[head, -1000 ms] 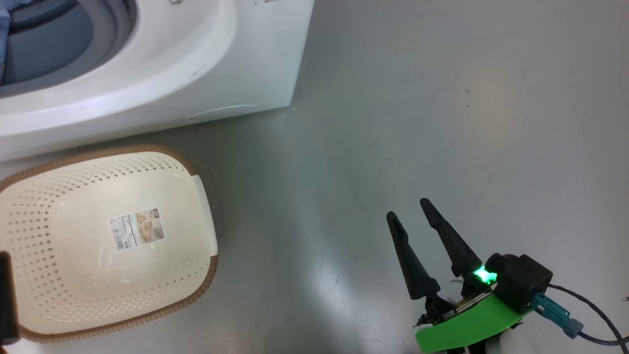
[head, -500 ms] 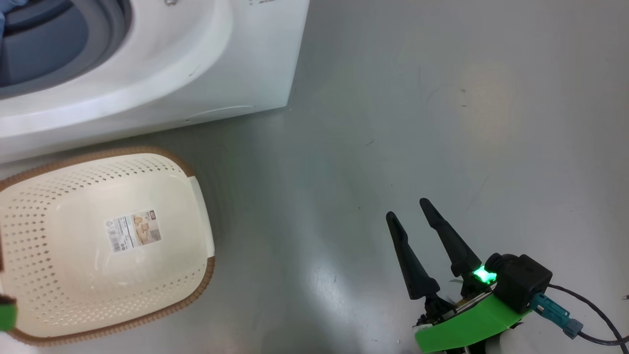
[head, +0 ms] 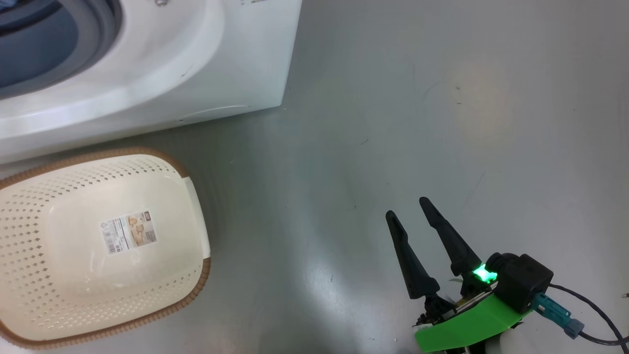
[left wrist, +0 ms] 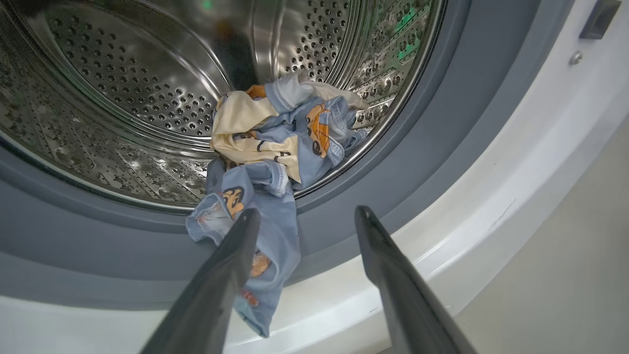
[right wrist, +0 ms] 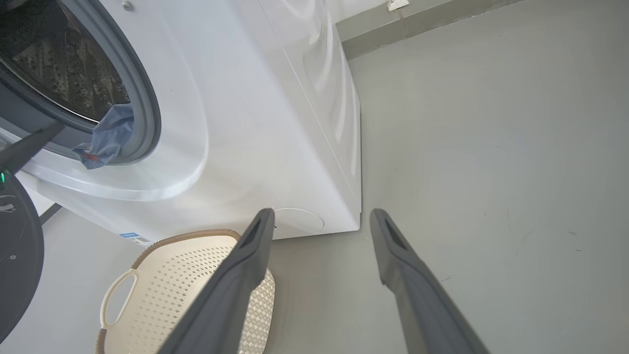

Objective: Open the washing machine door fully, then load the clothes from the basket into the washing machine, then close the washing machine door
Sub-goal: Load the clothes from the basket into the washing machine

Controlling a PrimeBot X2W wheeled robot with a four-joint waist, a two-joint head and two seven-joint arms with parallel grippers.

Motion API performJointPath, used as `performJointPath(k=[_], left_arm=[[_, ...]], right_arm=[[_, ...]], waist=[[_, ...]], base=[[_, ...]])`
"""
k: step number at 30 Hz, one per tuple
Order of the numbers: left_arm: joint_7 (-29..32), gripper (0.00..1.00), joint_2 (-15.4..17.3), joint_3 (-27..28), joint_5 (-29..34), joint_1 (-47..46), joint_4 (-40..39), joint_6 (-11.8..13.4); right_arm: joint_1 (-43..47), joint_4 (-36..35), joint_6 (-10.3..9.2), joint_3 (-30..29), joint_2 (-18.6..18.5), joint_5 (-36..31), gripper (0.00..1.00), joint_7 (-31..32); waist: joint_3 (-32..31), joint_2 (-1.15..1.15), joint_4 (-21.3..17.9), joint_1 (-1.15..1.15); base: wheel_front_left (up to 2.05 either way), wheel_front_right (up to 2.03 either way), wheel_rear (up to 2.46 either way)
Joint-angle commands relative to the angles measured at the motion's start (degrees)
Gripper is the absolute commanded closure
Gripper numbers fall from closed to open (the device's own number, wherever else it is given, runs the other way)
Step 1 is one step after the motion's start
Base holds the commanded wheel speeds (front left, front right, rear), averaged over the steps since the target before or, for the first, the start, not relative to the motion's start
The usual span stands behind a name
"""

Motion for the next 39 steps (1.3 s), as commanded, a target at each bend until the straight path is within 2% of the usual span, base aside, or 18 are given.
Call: performJointPath(k=[1, 7, 11, 21, 29, 34, 39], left_arm=[[-0.22, 0.00, 3.37, 1.88, -0.55, -1.55, -0.02, 0.26], [4.46, 0.00, 7.03, -3.17, -5.07, -7.45, 5.21, 0.26], [8.87, 0.00, 8.01, -5.62, -6.68, -11.36, 7.11, 0.26], [16.26, 0.00, 6.80, -9.79, -7.95, -18.13, 12.91, 0.55], [15.20, 0.00, 6.33, -8.64, -8.16, -20.19, 16.26, 2.65], [13.98, 0.00, 6.68, -8.47, -7.66, -20.33, 17.44, 2.95], [15.83, 0.00, 6.85, -9.66, -7.53, -20.25, 18.85, 2.89]], right_arm=[[0.87, -1.33, 0.16, 1.41, 0.00, 0.20, 0.00, -0.27], [0.97, -1.19, 0.16, 1.48, 0.00, 0.30, 0.00, -0.27], [0.96, -1.17, 0.16, 1.66, 0.00, 0.44, 0.00, -0.27], [1.19, -1.27, 0.16, 2.19, 0.00, 1.02, 0.00, -0.27], [1.45, -1.46, 0.16, 2.20, 0.00, 1.44, 0.00, -0.27], [1.43, -1.34, 0.16, 2.15, 0.00, 1.51, 0.00, -0.27], [1.19, -1.22, 0.16, 2.39, 0.00, 1.62, 0.00, -0.27]], waist=[[-0.03, 0.00, 0.04, 0.00], [-0.15, 0.00, 0.14, 0.00], [0.02, 0.00, -0.02, 0.00], [0.41, 0.00, -0.95, 0.00], [0.49, 0.00, -1.30, 0.00], [0.40, 0.00, -1.02, 0.00], [0.43, 0.00, -0.97, 0.00]], base=[[0.00, 0.00, 0.00], [0.00, 0.00, 0.00], [0.00, 0.00, 0.00], [0.00, 0.00, 0.00], [0.00, 0.00, 0.00], [0.00, 0.00, 0.00], [0.00, 0.00, 0.00]])
